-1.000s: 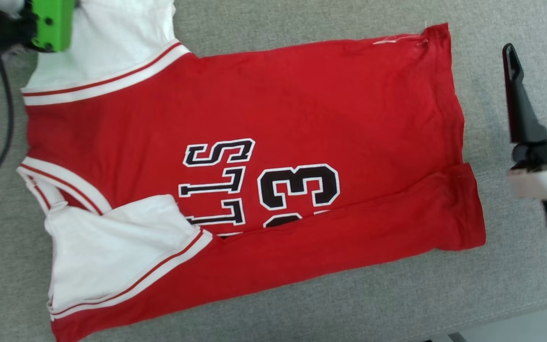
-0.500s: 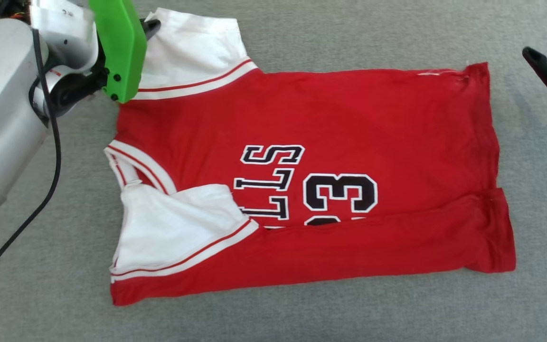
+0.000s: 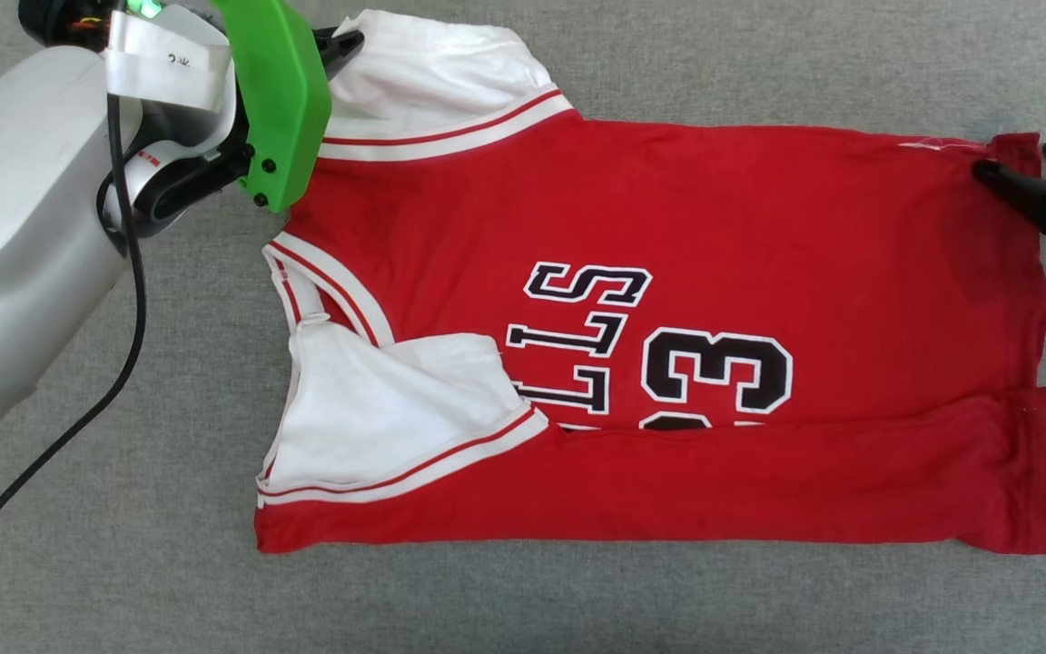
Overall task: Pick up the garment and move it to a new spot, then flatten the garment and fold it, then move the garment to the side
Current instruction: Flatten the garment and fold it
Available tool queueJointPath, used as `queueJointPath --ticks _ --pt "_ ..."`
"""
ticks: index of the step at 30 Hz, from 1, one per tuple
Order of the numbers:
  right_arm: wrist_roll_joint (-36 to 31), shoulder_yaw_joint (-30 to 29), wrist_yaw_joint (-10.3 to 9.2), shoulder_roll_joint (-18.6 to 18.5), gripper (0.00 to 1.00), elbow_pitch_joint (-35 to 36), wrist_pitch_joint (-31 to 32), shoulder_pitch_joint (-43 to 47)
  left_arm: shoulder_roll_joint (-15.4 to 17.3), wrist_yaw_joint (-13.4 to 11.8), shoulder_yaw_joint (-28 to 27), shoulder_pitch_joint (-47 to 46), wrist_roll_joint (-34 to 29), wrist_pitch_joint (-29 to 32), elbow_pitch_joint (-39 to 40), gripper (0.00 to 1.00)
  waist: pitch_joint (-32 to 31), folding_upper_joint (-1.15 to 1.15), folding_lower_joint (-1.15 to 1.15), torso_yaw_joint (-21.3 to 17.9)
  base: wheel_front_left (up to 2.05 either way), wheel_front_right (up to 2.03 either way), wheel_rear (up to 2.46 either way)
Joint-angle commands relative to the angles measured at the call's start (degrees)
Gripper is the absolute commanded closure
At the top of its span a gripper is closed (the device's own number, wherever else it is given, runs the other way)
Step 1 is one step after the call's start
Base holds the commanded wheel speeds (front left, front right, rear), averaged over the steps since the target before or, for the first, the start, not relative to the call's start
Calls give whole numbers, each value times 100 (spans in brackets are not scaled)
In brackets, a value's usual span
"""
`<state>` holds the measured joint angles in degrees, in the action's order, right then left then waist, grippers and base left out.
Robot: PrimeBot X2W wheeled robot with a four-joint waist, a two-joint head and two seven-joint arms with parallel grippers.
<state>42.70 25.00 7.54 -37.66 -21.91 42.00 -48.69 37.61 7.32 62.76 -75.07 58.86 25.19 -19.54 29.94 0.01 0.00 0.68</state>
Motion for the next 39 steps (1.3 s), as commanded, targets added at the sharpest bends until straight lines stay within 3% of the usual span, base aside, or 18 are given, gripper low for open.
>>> queueJointPath --ticks 1,6,7,8,9,10,19,24,39 --pt "-36 119 -5 75 0 -118 -6 -71 -14 16 4 -90 -51 -52 10 100 114 -1 0 57 0 0 0" --pt "179 531 -5 177 0 -335 -27 94 27 16 44 -114 -18 -111 -23 100 150 -1 0 23 0 0 0" --pt "231 560 -5 188 17 -359 -68 106 41 16 51 -108 -8 -125 -34 100 140 -1 0 12 0 0 0" --pt "283 590 -5 189 75 -378 -150 113 52 16 54 -91 16 -154 -55 100 117 -1 0 0 0 0 0" --pt "304 592 -5 180 78 -390 -265 106 58 16 61 -72 32 -178 -72 100 90 -1 0 -9 0 0 0" --pt "315 601 -5 161 100 -395 -423 88 72 16 71 -46 47 -219 -94 100 48 -1 0 -24 0 0 0" --pt "474 716 -5 -147 100 -156 -1778 300 158 16 186 428 128 -735 -133 100 -703 -1 0 -21 0 0 0" --pt "476 904 -5 -349 100 114 -2392 801 370 -21 306 977 182 -976 97 100 -1138 -1 0 -16 0 0 0" --pt "547 652 -5 -642 100 803 -3379 2790 1017 -839 651 2876 499 -1520 1363 100 -1825 -1 0 121 0 0 0"
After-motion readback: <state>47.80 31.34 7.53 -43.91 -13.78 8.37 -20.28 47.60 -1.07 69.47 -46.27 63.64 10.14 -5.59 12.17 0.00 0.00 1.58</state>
